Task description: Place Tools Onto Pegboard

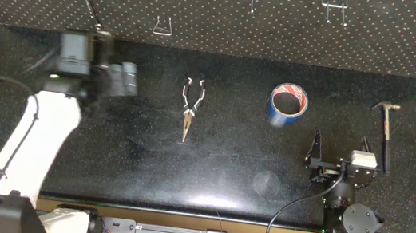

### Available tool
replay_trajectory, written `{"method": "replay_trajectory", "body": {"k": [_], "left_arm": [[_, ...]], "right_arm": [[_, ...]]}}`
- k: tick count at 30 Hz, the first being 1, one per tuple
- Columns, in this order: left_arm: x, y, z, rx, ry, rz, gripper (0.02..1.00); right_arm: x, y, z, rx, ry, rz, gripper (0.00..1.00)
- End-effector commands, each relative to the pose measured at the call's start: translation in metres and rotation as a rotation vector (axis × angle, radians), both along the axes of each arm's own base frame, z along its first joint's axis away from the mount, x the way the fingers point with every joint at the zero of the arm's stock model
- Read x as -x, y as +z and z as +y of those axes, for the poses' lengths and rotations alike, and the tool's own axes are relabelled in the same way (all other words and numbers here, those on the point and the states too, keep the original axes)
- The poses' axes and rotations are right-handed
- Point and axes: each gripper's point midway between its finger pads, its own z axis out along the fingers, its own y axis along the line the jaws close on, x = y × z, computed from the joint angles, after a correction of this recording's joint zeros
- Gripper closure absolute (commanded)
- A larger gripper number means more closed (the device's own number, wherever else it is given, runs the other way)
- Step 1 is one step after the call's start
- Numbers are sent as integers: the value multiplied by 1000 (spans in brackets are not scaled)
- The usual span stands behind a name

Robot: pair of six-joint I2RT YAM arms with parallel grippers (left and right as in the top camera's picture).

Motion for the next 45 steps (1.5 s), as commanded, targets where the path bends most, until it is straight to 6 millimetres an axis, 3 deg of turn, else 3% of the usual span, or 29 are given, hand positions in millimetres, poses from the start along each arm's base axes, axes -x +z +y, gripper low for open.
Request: {"method": "replay_trajectory", "body": {"k": [1, 3, 5, 10, 12, 18, 22, 28, 32, 41, 43, 45], "left_arm": [[43, -1, -132, 102, -87, 121, 25], [59, 13, -160, 3, -116, 335, 25], [43, 19, -165, -30, -95, 386, 25], [34, -24, -180, 10, 23, 495, 25], [12, -31, -176, -22, 36, 415, 25], [1, -47, -160, -79, -126, 438, 25], [-11, -47, -168, -36, -176, 400, 25], [-10, -66, -171, -18, -172, 444, 25], [-23, -74, -171, 12, -118, 419, 25], [-12, -93, -172, 6, -124, 491, 27], [-12, -93, -172, 6, -124, 492, 198], [-12, -93, -172, 9, -125, 493, 198]], "right_arm": [[0, -1, 1, 0, 5, -1, 25], [0, -1, 1, 0, 5, -1, 25], [0, -1, 1, -1, 5, -1, 25], [0, -1, 1, 0, 5, -1, 25], [0, -1, 1, 0, 5, -1, 25], [0, -1, 1, 0, 5, -1, 25], [0, -1, 1, 0, 5, -1, 25], [0, -1, 1, 0, 5, -1, 25], [0, -1, 1, -1, 5, -1, 25], [0, -1, 1, 0, 5, -1, 25], [0, -1, 1, 0, 5, -1, 27], [0, -1, 1, 0, 5, -1, 25]]}}
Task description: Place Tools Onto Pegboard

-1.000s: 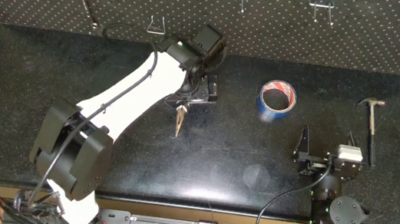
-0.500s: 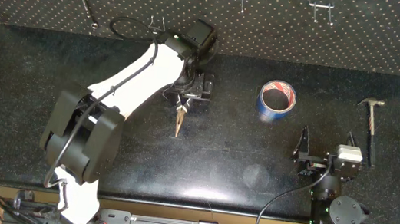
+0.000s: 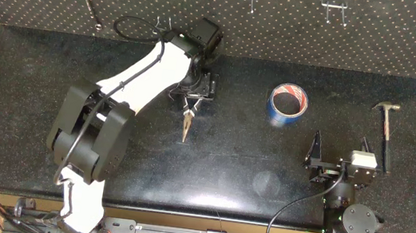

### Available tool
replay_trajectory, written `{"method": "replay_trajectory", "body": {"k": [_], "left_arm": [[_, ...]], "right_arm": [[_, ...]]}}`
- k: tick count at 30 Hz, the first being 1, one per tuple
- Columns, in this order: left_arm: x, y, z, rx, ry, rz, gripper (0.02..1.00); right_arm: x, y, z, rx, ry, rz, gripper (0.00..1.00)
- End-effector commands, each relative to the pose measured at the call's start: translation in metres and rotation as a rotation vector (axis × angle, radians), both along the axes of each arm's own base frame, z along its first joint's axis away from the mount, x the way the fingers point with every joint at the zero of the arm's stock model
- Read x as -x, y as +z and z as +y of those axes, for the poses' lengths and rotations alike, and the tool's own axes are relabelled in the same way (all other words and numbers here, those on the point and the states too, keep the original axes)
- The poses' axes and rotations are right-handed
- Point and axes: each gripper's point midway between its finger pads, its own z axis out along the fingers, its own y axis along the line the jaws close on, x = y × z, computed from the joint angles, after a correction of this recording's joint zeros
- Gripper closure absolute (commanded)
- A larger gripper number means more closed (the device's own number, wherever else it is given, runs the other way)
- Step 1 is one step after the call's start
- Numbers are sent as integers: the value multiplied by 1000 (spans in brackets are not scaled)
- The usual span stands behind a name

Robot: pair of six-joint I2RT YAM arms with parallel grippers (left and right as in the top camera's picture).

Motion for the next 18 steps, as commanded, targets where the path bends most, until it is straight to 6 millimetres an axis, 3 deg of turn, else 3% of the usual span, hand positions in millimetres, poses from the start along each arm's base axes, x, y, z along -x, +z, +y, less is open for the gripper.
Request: {"method": "replay_trajectory", "body": {"k": [1, 3, 4, 5, 6, 7, 8, 14, 15, 18], "left_arm": [[5, -15, -5, 15, 3, 50, 202], [5, -15, -5, 15, 3, 50, 209], [5, -15, -5, 14, 2, 50, 345], [6, -15, -5, 15, 3, 51, 540], [6, -15, -5, 14, 3, 51, 630], [6, -15, -5, 14, 3, 51, 923], [6, -15, -5, 14, 2, 51, 989], [6, -15, -5, 14, 3, 50, 989], [5, 2, -5, 26, 2, 25, 989], [2, 125, 20, 26, 30, -261, 989]], "right_arm": [[0, -1, 1, 0, 5, -1, 25], [0, -1, 1, 0, 5, -1, 27], [0, -1, 1, 0, 5, 0, 25], [0, -1, 1, 0, 5, -1, 25], [0, -1, 1, 0, 5, 0, 25], [0, -1, 1, 0, 5, 0, 25], [0, -1, 1, 0, 5, -1, 25], [0, -1, 1, 0, 5, -1, 25], [0, -1, 1, 0, 5, -1, 25], [0, -1, 1, 0, 5, -1, 25]]}}
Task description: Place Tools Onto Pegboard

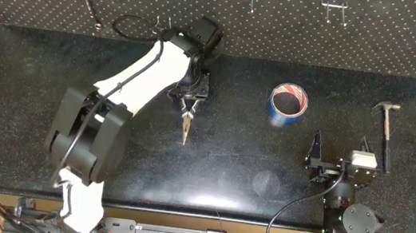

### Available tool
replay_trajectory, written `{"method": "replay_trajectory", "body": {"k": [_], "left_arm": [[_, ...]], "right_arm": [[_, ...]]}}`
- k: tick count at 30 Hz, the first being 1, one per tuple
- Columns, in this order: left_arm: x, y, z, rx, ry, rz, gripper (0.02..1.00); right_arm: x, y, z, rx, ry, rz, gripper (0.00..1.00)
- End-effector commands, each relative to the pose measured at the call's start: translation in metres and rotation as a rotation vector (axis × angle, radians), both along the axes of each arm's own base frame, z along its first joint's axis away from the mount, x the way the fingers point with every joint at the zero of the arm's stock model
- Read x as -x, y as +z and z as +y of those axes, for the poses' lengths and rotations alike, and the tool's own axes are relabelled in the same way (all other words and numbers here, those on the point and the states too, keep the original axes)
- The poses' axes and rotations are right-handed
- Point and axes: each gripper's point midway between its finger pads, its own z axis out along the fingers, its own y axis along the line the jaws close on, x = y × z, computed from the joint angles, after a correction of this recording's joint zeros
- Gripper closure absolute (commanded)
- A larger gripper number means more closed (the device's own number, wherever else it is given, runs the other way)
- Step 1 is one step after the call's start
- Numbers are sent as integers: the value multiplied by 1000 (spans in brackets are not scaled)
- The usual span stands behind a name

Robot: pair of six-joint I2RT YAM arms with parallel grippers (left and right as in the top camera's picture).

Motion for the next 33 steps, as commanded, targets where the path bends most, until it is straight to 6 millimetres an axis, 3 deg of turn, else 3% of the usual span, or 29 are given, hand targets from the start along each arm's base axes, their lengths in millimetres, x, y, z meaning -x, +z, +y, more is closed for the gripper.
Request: {"method": "replay_trajectory", "body": {"k": [1, 3, 5, 6, 8, 9, 11, 13, 19, 25, 29, 33], "left_arm": [[-3, 145, 28, 9, 39, -364, 989], [-5, 208, 53, -28, 98, -581, 989], [-24, 271, 109, -311, 192, -892, 989], [-40, 289, 116, -402, 157, -1031, 989], [-56, 301, 109, -370, 167, -1263, 991], [-53, 304, 111, -324, 216, -1390, 989], [-42, 291, 117, -248, 309, -1545, 991], [-37, 287, 119, -203, 351, -1619, 991], [-69, 253, 101, -142, 294, -1622, 989], [-94, 239, 91, -118, 234, -1596, 989], [-109, 256, 82, -94, 228, -1621, 991], [-109, 254, 84, -104, 228, -1610, 989]], "right_arm": [[0, -1, 1, 0, 5, -1, 25], [0, -1, 1, -1, 5, -1, 25], [0, -1, 1, 0, 5, -1, 25], [0, -1, 1, 0, 5, -1, 25], [0, -1, 1, 0, 5, -1, 25], [0, -1, 1, 0, 5, -1, 27], [0, -1, 1, 0, 5, -1, 27], [0, -1, 1, 0, 5, -1, 25], [0, -1, 1, 0, 5, -1, 25], [0, -1, 1, 0, 5, -1, 25], [0, -1, 1, 0, 5, -1, 25], [0, -1, 1, 0, 5, -1, 25]]}}
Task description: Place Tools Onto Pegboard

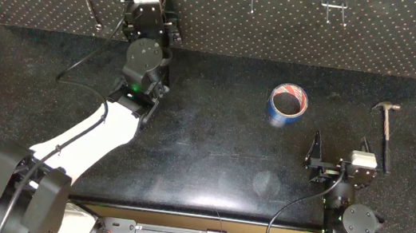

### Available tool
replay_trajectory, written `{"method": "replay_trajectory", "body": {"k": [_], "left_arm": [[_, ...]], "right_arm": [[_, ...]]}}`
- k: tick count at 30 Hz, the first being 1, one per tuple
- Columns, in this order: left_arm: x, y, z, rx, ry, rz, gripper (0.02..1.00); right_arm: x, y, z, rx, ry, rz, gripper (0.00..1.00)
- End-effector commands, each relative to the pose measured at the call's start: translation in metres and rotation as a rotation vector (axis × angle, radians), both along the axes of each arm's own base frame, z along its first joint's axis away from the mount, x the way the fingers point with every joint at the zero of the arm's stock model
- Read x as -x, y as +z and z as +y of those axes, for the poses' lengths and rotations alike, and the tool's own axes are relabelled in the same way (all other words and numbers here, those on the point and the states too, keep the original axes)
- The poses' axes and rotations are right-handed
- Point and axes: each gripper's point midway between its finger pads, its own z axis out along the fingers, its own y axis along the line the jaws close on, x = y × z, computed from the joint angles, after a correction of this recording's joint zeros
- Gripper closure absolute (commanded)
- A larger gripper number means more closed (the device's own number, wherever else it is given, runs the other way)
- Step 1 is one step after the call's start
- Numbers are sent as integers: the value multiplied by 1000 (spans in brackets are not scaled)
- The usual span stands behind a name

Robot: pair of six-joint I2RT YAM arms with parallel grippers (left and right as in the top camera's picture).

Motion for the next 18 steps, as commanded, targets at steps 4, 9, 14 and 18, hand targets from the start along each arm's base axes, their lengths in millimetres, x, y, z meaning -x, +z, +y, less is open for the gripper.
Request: {"method": "replay_trajectory", "body": {"k": [4, 9, 14, 18], "left_arm": [[-16, -16, 5, -10, 9, 27, 989], [-24, -52, -9, -19, -58, 113, 989], [-9, -46, -3, -45, -57, 188, 62], [114, 20, 48, -28, -66, 145, 23]], "right_arm": [[0, -1, 1, 0, 5, 0, 25], [0, -1, 1, 0, 5, 0, 25], [0, -1, 1, 0, 5, 0, 25], [0, -1, 1, 0, 5, 0, 25]]}}
